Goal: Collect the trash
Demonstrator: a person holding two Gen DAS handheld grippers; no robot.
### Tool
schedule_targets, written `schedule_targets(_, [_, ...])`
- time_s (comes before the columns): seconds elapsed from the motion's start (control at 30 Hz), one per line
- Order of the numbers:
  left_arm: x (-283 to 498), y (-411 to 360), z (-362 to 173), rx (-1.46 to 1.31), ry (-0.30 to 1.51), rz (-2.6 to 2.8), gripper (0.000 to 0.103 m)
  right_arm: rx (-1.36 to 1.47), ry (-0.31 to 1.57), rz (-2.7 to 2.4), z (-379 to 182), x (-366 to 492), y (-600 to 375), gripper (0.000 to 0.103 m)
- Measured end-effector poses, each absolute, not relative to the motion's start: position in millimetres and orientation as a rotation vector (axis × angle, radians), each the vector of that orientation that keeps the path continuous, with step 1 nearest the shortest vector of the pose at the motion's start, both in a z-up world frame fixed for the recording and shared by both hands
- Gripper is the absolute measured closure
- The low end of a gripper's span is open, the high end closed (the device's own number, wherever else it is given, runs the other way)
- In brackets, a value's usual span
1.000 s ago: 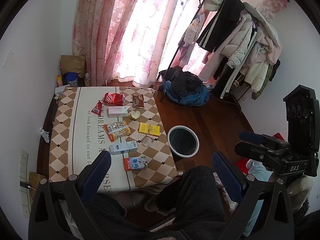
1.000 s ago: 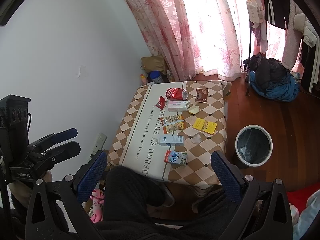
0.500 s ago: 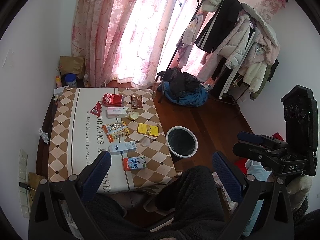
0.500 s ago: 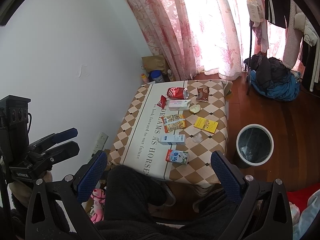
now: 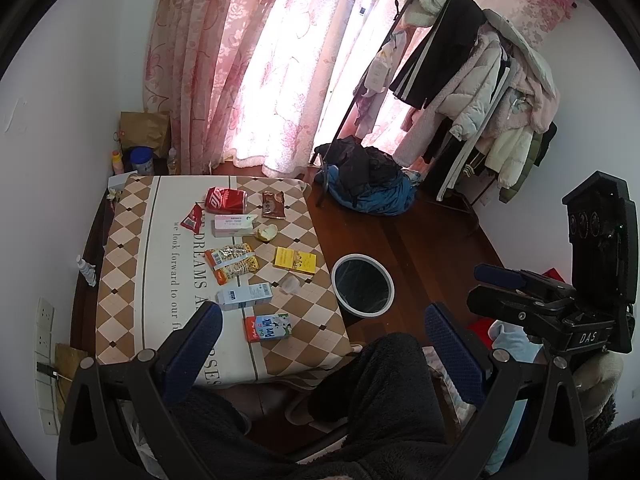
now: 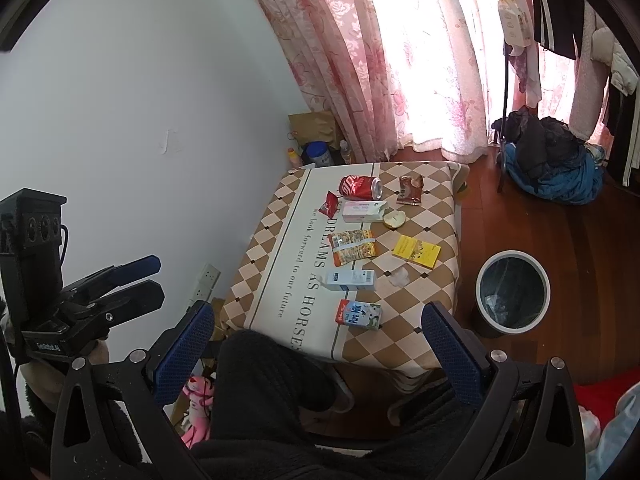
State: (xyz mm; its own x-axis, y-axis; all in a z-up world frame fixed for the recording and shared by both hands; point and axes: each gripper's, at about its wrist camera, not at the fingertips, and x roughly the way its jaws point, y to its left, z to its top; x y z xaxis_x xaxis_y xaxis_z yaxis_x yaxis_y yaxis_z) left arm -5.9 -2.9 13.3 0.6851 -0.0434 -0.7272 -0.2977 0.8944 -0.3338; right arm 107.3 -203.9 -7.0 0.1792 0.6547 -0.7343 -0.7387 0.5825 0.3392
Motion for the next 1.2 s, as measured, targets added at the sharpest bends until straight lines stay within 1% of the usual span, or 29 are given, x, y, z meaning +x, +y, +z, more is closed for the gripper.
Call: schedule_targets(1.2, [-5.3, -6.2, 18.7, -0.457, 0.807, 0.145, 0.0, -0.096, 0.976, 1.002, -8.0, 110.1, -203.5, 0.0])
